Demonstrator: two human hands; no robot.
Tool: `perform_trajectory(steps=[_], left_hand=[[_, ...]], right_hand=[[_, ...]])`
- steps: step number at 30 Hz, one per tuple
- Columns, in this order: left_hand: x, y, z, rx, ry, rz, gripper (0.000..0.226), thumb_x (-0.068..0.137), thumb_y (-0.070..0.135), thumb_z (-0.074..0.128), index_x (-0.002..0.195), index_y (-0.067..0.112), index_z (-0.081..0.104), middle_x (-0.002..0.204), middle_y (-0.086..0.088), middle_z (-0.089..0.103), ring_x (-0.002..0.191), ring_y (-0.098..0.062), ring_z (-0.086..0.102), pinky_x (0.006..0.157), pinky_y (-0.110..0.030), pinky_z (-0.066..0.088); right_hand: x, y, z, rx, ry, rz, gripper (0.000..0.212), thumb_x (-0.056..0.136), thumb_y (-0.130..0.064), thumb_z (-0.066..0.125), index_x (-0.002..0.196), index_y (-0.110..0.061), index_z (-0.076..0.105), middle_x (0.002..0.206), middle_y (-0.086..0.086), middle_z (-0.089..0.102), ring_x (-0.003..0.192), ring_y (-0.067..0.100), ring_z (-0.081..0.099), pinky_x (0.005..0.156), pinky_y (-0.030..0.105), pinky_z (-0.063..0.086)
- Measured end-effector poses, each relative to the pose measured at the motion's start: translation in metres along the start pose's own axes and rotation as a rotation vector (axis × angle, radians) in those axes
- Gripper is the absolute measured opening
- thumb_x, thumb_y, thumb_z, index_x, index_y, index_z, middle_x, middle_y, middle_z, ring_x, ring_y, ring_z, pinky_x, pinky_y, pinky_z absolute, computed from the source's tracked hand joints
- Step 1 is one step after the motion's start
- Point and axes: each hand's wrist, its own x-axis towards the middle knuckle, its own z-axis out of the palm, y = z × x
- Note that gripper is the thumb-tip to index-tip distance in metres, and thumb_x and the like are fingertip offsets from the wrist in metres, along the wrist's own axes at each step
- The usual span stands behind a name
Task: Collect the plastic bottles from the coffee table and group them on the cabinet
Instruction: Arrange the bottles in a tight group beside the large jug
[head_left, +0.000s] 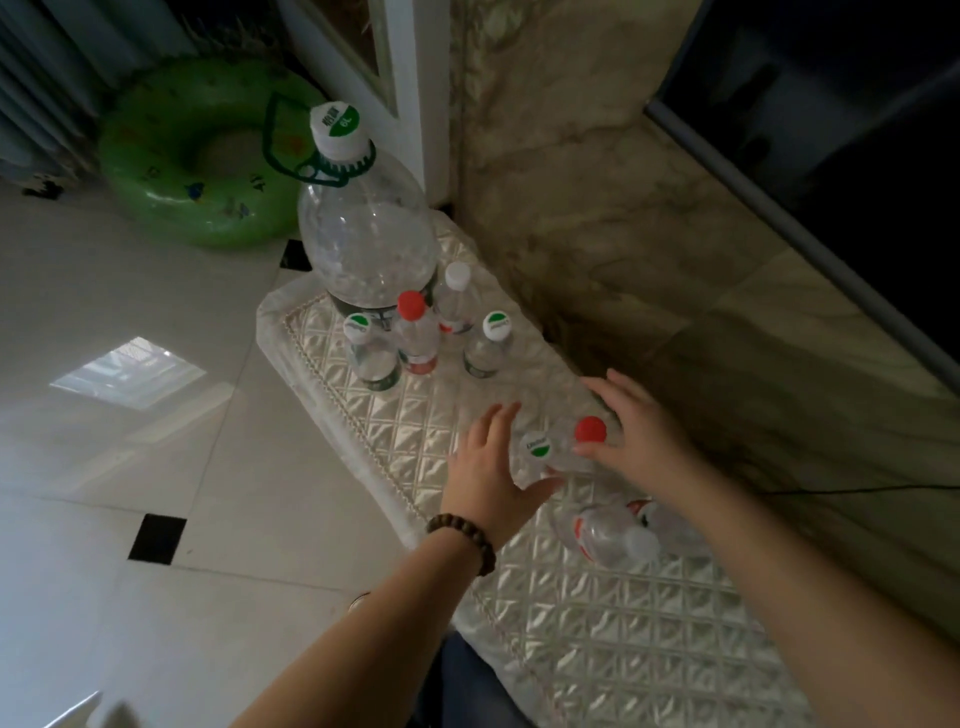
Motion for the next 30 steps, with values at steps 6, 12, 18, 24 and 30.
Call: perform_trajectory(steps=[6, 12, 18, 24, 30], left_hand=[[0.013, -0.004, 0.03, -0.015, 0.004, -0.114, 0.07, 0.075, 0.035, 0.075, 0.135, 0.024, 0.04, 0.136, 0.003, 0.046, 0.121, -0.019, 0.048, 0.099, -0.035, 0.043], [0.011, -0.008, 0.025, -0.084, 0.09, -0.118, 0.054, 0.077, 0.032, 0.073, 0.125, 0.024, 0.05, 0.122, 0.004, 0.056, 0.106, -0.016, 0.057, 0.083, -0.024, 0.045], [0.003, -0.029, -0.02, -0.123, 0.289, -0.133, 0.056, 0.075, 0.029, 0.077, 0.125, 0.024, 0.053, 0.127, 0.003, 0.052, 0.111, -0.012, 0.05, 0.091, -0.021, 0.038], [0.015, -0.068, -0.059, -0.154, 0.441, -0.245, 0.061, 0.073, 0.026, 0.078, 0.126, 0.026, 0.049, 0.126, 0.002, 0.052, 0.114, -0.015, 0.051, 0.096, -0.033, 0.045], [0.035, -0.085, -0.061, -0.211, 0.489, -0.343, 0.054, 0.072, 0.028, 0.078, 0.112, 0.026, 0.043, 0.106, 0.005, 0.06, 0.096, -0.016, 0.057, 0.077, -0.032, 0.048]], right_hand=[[-0.013, 0.013, 0.017, -0.01, -0.019, -0.009, 0.081, 0.079, -0.025, 0.074, 0.146, -0.029, 0.03, 0.157, -0.002, 0.02, 0.143, 0.018, 0.022, 0.112, 0.031, 0.025], [-0.008, 0.012, 0.028, -0.029, 0.098, -0.035, 0.046, 0.086, -0.026, 0.066, 0.13, -0.023, 0.052, 0.126, 0.004, 0.06, 0.113, 0.022, 0.055, 0.081, 0.022, 0.035], [-0.002, -0.013, 0.026, -0.023, 0.112, -0.137, 0.042, 0.088, -0.034, 0.063, 0.126, -0.02, 0.053, 0.113, 0.004, 0.063, 0.099, 0.022, 0.059, 0.077, 0.026, 0.043], [0.03, -0.083, 0.034, -0.042, 0.144, -0.33, 0.043, 0.092, -0.034, 0.056, 0.131, -0.019, 0.046, 0.124, 0.004, 0.058, 0.109, 0.022, 0.056, 0.084, 0.028, 0.044], [0.074, -0.116, 0.064, -0.1, 0.132, -0.343, 0.045, 0.094, -0.029, 0.051, 0.137, -0.021, 0.037, 0.124, 0.011, 0.059, 0.11, 0.028, 0.056, 0.082, 0.036, 0.047]])
